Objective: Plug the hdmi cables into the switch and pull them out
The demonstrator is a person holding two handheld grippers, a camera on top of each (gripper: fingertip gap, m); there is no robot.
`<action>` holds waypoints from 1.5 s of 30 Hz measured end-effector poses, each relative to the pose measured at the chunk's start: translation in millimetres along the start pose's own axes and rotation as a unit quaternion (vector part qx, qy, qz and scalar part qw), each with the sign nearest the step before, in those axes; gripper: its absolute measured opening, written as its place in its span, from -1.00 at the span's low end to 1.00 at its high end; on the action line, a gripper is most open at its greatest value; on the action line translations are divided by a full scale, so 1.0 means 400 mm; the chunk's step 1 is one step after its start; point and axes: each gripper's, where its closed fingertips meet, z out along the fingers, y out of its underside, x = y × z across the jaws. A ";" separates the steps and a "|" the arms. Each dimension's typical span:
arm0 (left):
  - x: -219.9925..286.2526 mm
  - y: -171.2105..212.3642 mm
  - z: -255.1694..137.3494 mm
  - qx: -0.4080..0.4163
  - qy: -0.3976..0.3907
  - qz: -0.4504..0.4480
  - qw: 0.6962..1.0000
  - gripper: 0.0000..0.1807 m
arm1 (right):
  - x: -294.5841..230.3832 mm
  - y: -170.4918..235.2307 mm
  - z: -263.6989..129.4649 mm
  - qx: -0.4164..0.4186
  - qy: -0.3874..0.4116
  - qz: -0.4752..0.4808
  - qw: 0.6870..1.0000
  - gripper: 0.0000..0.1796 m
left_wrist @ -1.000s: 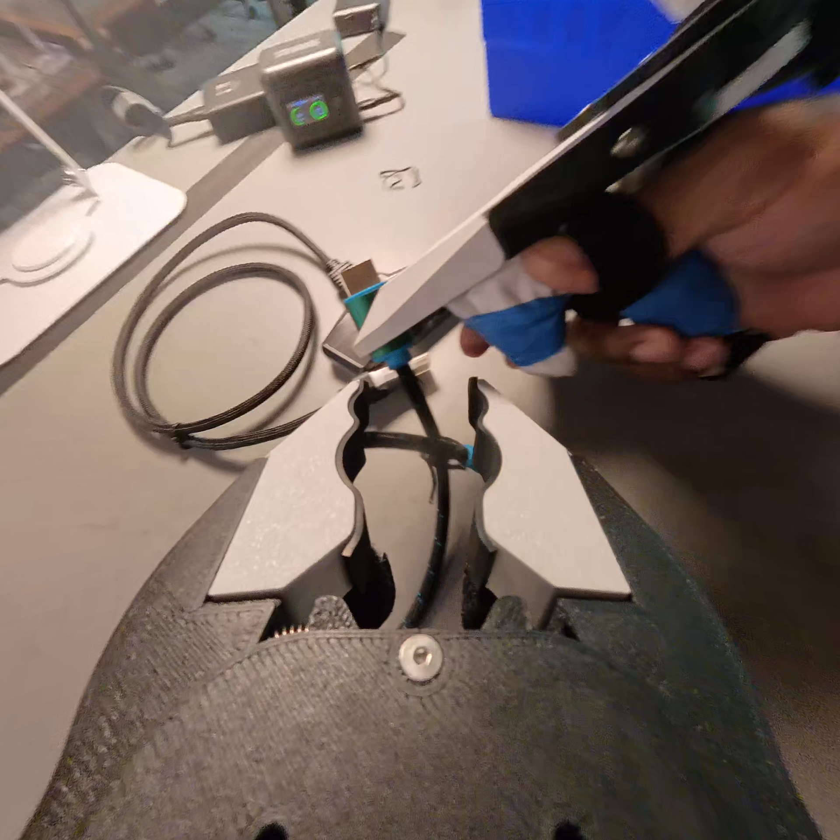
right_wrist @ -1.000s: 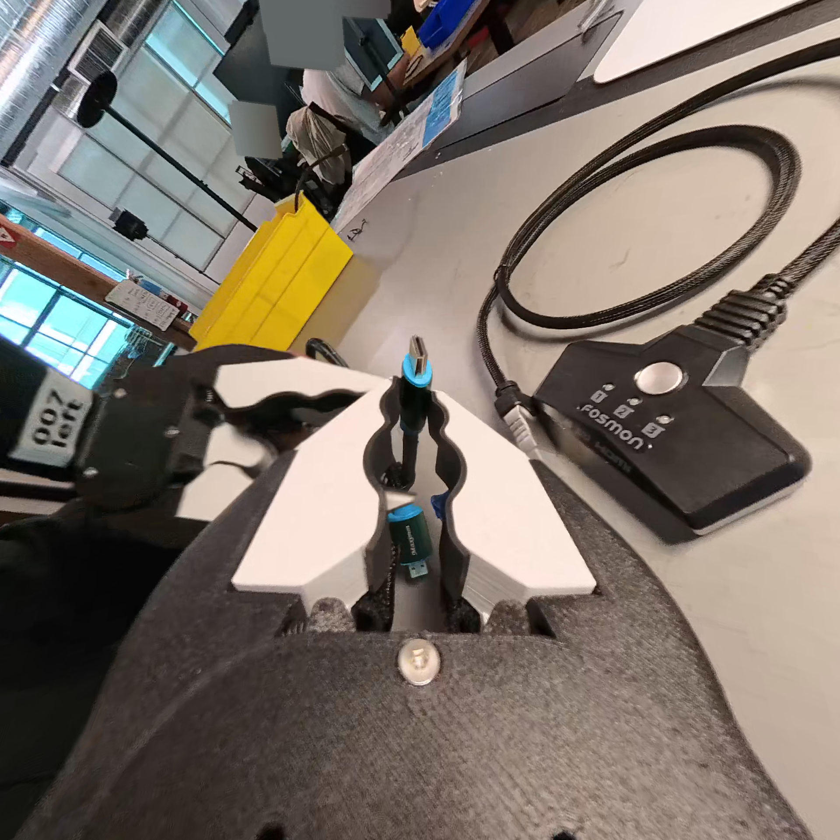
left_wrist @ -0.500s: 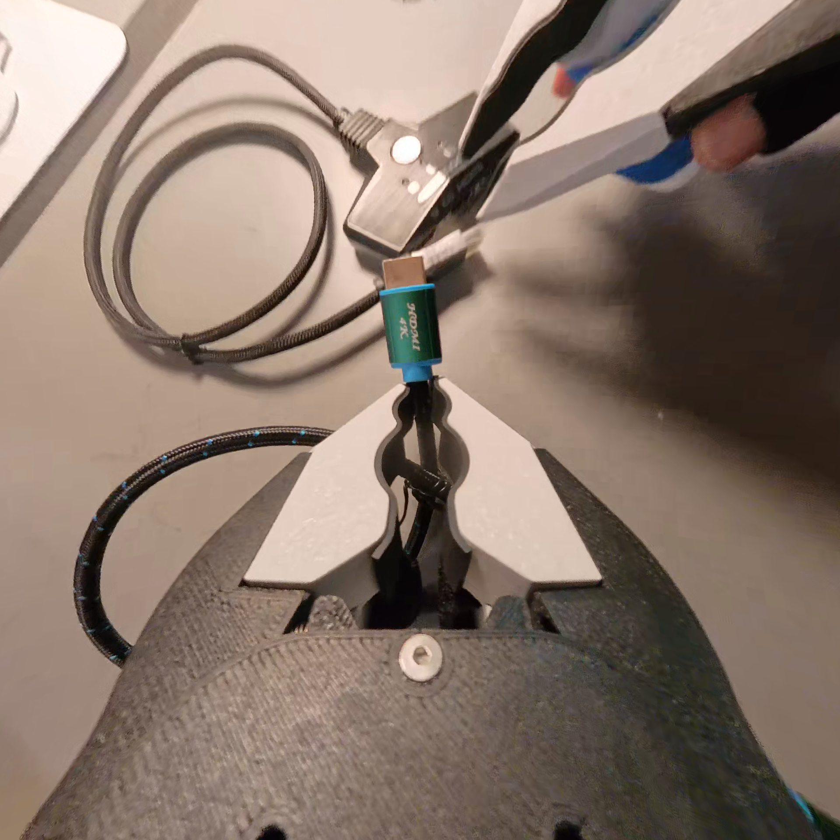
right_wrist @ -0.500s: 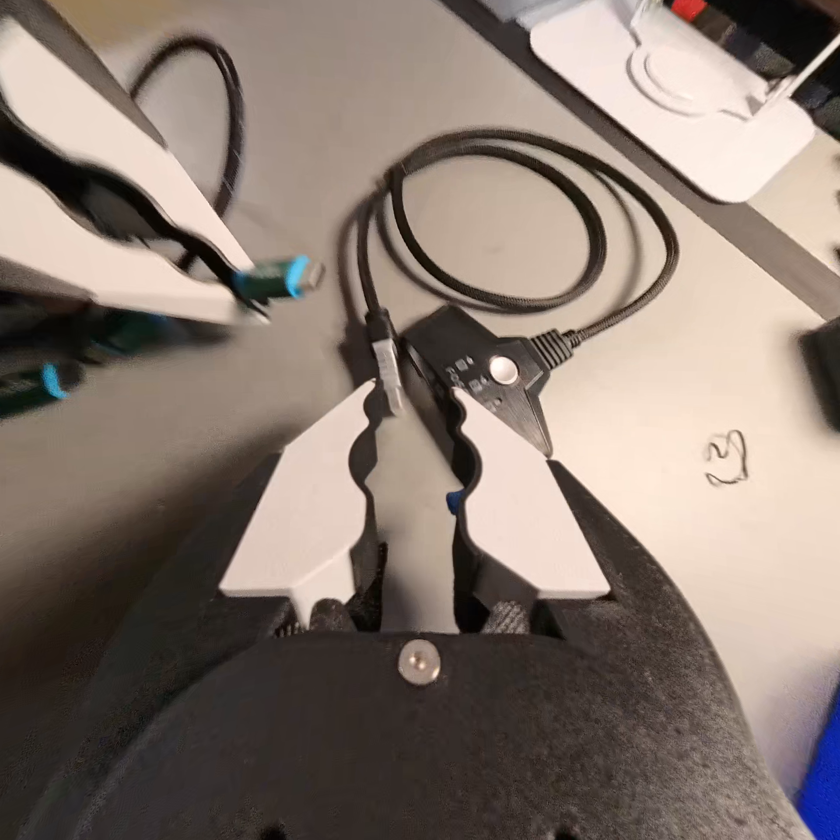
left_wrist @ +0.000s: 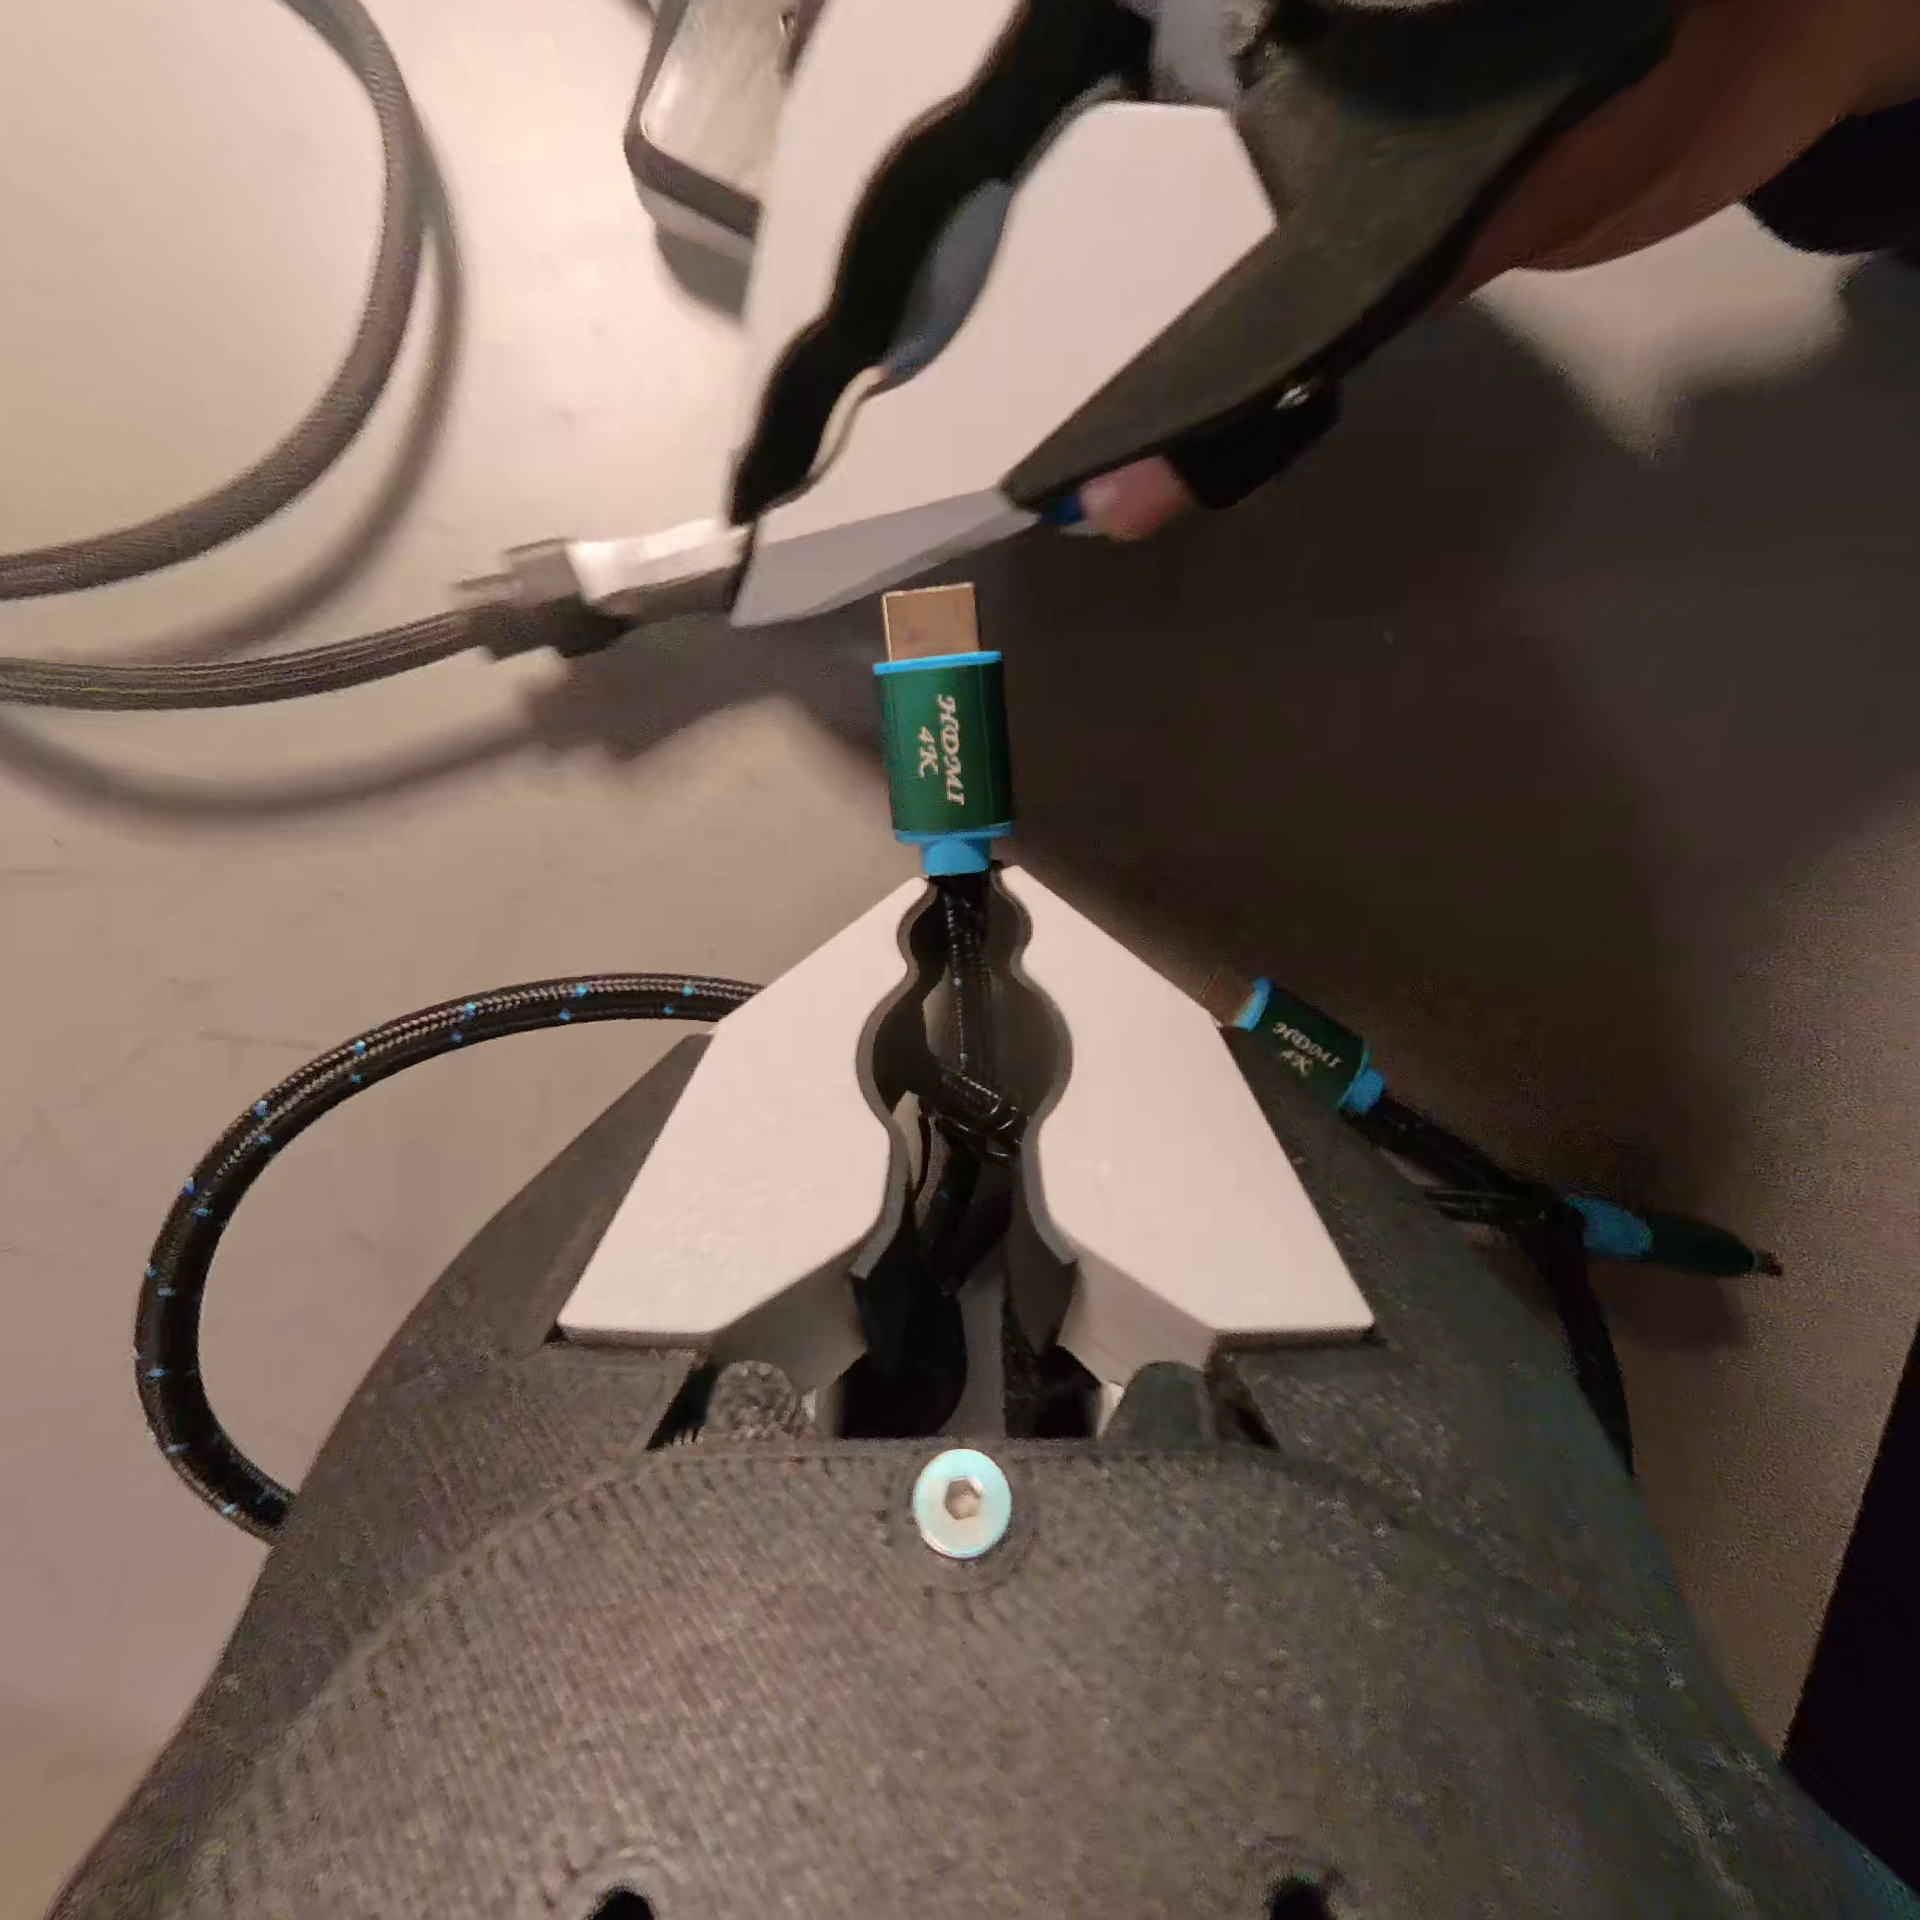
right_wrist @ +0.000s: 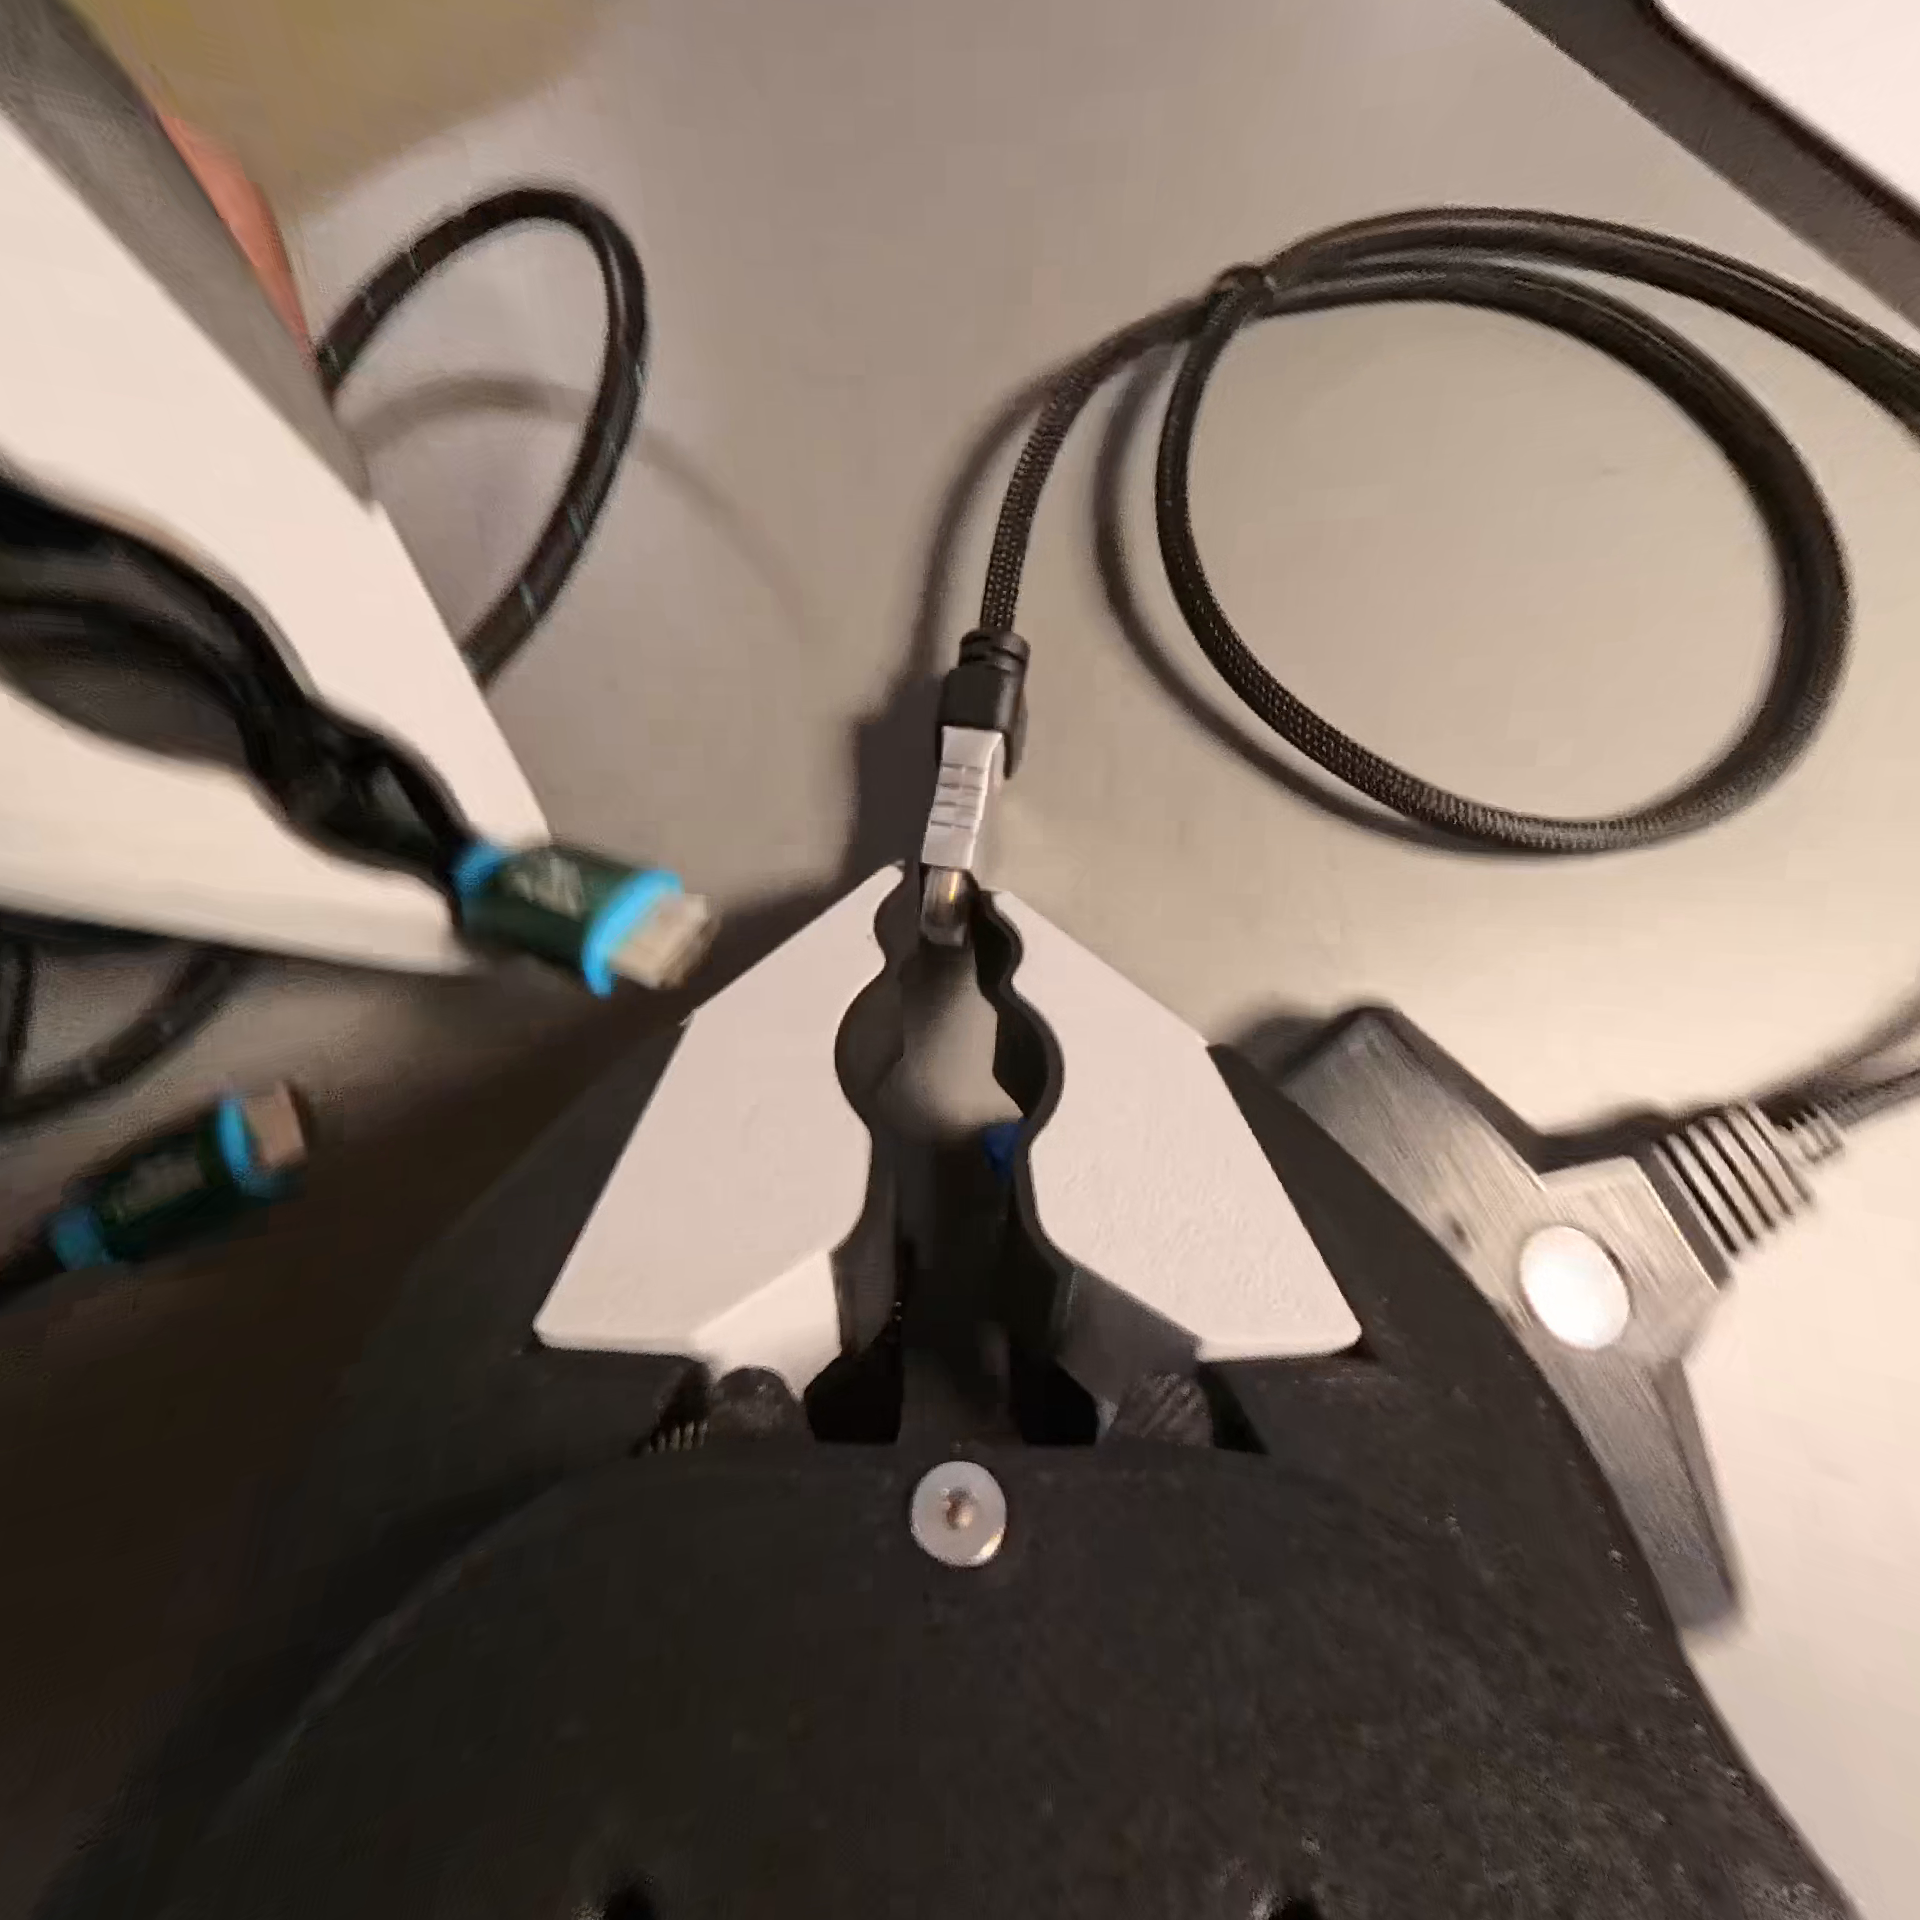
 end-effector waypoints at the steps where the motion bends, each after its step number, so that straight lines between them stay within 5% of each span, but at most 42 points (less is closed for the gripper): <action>1: -0.002 0.009 0.002 -0.007 0.004 -0.001 1.000 -0.93 | -0.011 -0.025 0.016 0.015 -0.014 0.009 1.000 -0.85; 9: -0.027 0.010 0.015 -0.001 -0.015 -0.010 1.000 -0.93 | -0.011 -0.086 -0.066 0.114 -0.052 0.001 0.992 -0.69; 13: -0.022 -0.018 0.021 0.019 -0.036 0.011 0.999 -0.92 | -0.049 -0.018 -0.120 0.105 -0.115 -0.057 0.986 -0.65; 19: -0.002 -0.042 0.036 0.024 -0.047 0.029 0.998 -0.92 | 0.084 0.039 -0.197 0.074 0.025 -0.180 0.981 -0.56; 22: -0.005 -0.049 0.042 0.017 -0.061 0.030 0.998 -0.92 | 0.218 0.070 -0.238 0.048 0.096 -0.132 0.985 -0.43; 25: -0.010 -0.062 0.053 0.014 -0.070 0.028 0.997 -0.91 | 0.245 0.158 -0.211 -0.017 0.057 -0.068 0.996 -0.16; 33: -0.038 -0.069 0.073 -0.004 -0.116 0.032 0.993 -0.86 | 0.110 0.170 -0.199 -0.064 -0.007 -0.067 0.996 -0.32; 40: -0.051 -0.068 0.062 -0.015 -0.162 0.033 0.986 -0.63 | 0.134 0.163 -0.158 -0.065 0.043 -0.030 0.997 -0.15; 42: -0.046 -0.071 0.065 -0.014 -0.164 0.037 0.986 -0.65 | 0.132 0.152 -0.150 -0.053 0.048 -0.022 0.997 -0.39; 45: -0.046 -0.069 0.063 -0.017 -0.165 0.038 0.985 -0.63 | 0.131 0.143 -0.142 -0.047 0.059 -0.019 0.997 -0.40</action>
